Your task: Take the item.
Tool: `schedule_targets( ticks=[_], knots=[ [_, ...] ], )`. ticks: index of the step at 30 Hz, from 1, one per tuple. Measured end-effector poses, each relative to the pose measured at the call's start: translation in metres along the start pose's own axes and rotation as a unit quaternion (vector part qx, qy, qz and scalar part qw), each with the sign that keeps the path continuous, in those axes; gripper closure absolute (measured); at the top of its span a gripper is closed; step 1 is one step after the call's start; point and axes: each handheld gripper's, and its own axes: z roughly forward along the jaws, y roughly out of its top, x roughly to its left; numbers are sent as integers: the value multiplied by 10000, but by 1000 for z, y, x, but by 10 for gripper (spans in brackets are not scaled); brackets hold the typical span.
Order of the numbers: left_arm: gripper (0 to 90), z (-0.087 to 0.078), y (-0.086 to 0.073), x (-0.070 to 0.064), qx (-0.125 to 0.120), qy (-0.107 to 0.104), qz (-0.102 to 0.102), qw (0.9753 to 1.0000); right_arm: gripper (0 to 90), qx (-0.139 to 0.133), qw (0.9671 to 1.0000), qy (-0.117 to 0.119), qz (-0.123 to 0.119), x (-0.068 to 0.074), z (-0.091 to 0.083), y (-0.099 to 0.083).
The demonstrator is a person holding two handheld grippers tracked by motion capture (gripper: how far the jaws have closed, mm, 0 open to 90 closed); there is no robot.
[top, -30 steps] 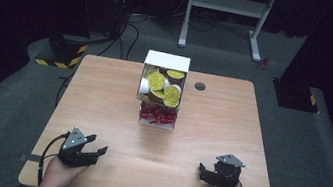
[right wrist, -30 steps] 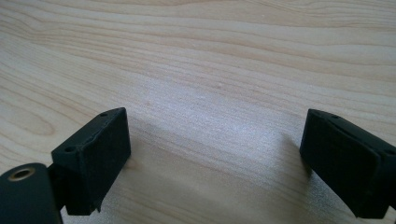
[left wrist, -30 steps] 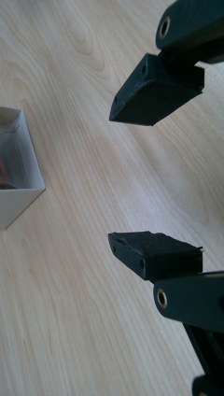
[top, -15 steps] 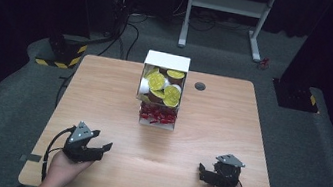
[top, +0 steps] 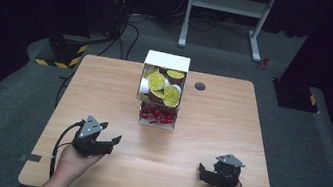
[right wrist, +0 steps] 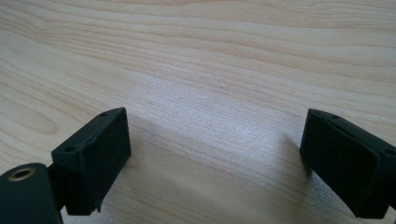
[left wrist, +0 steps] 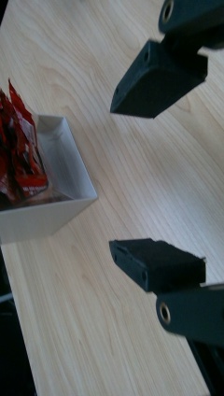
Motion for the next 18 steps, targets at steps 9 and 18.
schedule_targets(
  ticks=[9,18],
  knots=[
    [381,10,14,-2,-86,19,5,10000,86,7,10000,15,-1,0,0,0],
    [388,20,27,-2,-111,-120,32,9999,86,0,10000,28,-21,0,0,0]
  ],
)
